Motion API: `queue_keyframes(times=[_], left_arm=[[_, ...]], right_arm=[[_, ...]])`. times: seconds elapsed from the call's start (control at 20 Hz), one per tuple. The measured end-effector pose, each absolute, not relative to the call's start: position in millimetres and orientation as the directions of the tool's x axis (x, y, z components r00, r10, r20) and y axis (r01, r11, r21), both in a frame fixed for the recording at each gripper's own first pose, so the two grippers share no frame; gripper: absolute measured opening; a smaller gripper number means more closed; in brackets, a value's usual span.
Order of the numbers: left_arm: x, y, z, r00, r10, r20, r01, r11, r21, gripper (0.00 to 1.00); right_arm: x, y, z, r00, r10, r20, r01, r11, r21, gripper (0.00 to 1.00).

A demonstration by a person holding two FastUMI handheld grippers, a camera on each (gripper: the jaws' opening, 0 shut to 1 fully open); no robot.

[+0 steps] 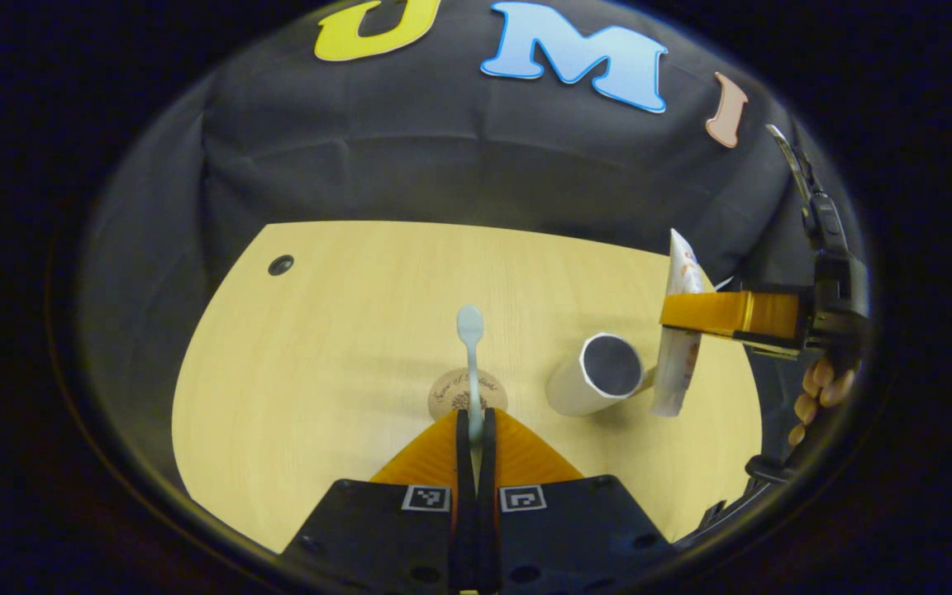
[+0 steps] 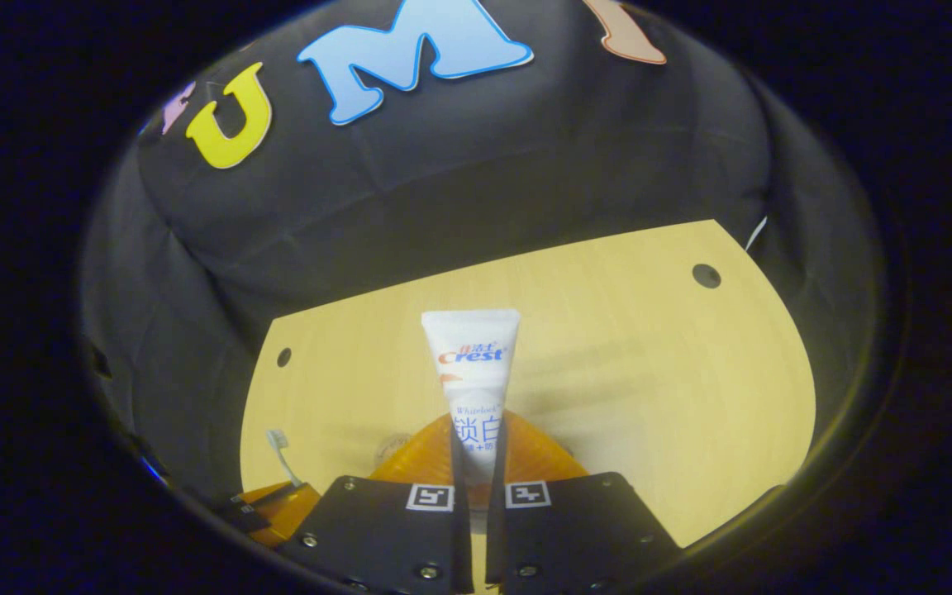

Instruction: Put the toothbrush and toothpaste on the desktop into the cup, then pick up the cup and place it on the coaster on the desktop.

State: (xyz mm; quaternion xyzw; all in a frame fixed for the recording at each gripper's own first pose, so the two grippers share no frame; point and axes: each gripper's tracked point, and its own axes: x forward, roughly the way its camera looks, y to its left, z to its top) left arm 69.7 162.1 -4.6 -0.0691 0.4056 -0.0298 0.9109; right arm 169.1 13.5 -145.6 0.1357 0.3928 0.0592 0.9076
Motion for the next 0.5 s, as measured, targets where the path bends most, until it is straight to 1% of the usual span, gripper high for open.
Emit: queue_keyframes(times=[0.2,0.35,0.5], left_arm=[[56.1,164.4,2.1,0.671,-0.100,-0.735,-0.014,0.989,-0.147,0.08],[44.6,168.6,10.4,0.671,-0.094,-0.736,-0.020,0.989,-0.144,0.08],[32.6,173.2,23.3,0.672,-0.087,-0.735,-0.029,0.989,-0.143,0.07]], right_arm=[[191.4,18.7,-149.0,0.732,0.203,-0.650,-0.011,0.958,0.286,0.08],[203.9,17.2,-156.3,0.776,0.168,-0.608,-0.030,0.973,0.230,0.08],[210.7,25.2,-163.6,0.800,0.186,-0.570,-0.077,0.975,0.210,0.09]])
